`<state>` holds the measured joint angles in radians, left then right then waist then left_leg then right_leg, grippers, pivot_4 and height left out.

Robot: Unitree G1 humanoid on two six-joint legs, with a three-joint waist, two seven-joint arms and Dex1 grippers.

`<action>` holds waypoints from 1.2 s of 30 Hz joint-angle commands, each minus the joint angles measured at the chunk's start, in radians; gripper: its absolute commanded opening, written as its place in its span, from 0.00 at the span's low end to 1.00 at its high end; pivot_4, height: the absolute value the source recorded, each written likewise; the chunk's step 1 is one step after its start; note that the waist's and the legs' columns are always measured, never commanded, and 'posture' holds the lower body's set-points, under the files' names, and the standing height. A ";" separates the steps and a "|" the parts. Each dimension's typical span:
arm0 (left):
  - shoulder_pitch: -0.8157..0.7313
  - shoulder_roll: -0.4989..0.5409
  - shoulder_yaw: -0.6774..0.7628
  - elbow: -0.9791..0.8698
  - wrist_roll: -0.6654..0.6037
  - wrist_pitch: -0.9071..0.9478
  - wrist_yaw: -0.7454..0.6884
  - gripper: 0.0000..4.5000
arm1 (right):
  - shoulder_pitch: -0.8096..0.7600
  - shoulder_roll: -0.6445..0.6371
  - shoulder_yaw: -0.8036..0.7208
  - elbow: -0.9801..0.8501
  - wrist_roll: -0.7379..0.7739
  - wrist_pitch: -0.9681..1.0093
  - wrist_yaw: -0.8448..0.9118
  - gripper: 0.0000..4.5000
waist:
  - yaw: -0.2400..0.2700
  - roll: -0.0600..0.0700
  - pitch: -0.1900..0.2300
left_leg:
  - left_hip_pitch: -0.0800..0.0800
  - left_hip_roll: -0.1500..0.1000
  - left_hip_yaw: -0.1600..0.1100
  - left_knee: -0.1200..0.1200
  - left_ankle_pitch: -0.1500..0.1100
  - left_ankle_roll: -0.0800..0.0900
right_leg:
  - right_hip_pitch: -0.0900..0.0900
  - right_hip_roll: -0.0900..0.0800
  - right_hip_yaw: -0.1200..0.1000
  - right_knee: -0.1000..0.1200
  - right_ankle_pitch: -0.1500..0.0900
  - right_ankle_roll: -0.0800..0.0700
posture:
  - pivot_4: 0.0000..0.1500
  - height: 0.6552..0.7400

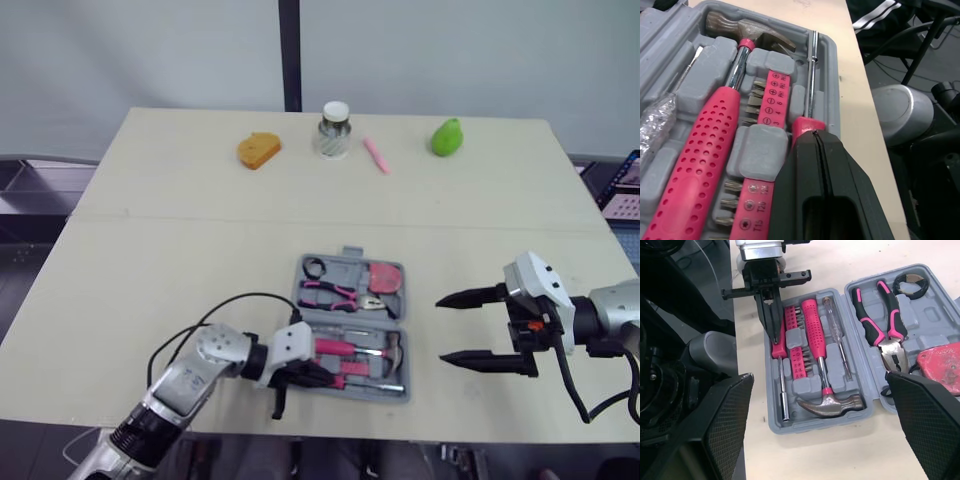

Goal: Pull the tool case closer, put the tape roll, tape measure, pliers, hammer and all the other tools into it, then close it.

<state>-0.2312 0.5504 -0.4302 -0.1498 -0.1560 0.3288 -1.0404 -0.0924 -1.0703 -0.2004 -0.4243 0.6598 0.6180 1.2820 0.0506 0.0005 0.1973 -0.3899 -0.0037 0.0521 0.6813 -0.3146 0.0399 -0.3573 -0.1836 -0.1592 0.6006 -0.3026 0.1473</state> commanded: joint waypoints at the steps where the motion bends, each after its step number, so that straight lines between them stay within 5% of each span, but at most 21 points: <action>1: 0.010 -0.004 -0.023 0.015 0.030 -0.006 0.006 0.00 | 0.006 -0.004 -0.032 -0.023 0.014 -0.005 -0.007 1.00 | 0.000 0.000 0.000 | 0.000 0.000 0.000 0.000 0.000 0.000 | 0.000 0.000 0.000 0.000 0.000 0.000 | 1.00 1.00; 30: 0.014 0.066 -0.171 0.093 0.233 -0.079 -0.001 0.00 | 0.008 -0.011 -0.025 -0.025 -0.005 -0.021 -0.017 1.00 | 0.001 0.005 -0.007 | 0.002 0.000 0.000 -0.001 -0.001 0.000 | 0.002 0.000 0.000 -0.001 0.000 0.000 | 1.00 1.00; 36: 0.020 0.048 -0.136 0.068 0.168 -0.051 -0.011 0.00 | 0.006 -0.004 -0.023 -0.021 -0.011 -0.023 -0.018 1.00 | 0.000 0.007 -0.012 | 0.003 0.000 0.000 -0.001 -0.001 0.000 | 0.003 0.000 0.000 -0.002 0.000 0.000 | 1.00 1.00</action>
<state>-0.2616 0.5766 -0.5286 -0.1491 -0.0277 0.2123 -1.0391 -0.0747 -1.0705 -0.2017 -0.4298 0.6450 0.6101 1.2731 0.0509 0.0076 0.1855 -0.3872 -0.0035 0.0520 0.6802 -0.3155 0.0401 -0.3547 -0.1837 -0.1591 0.5988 -0.3027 0.1473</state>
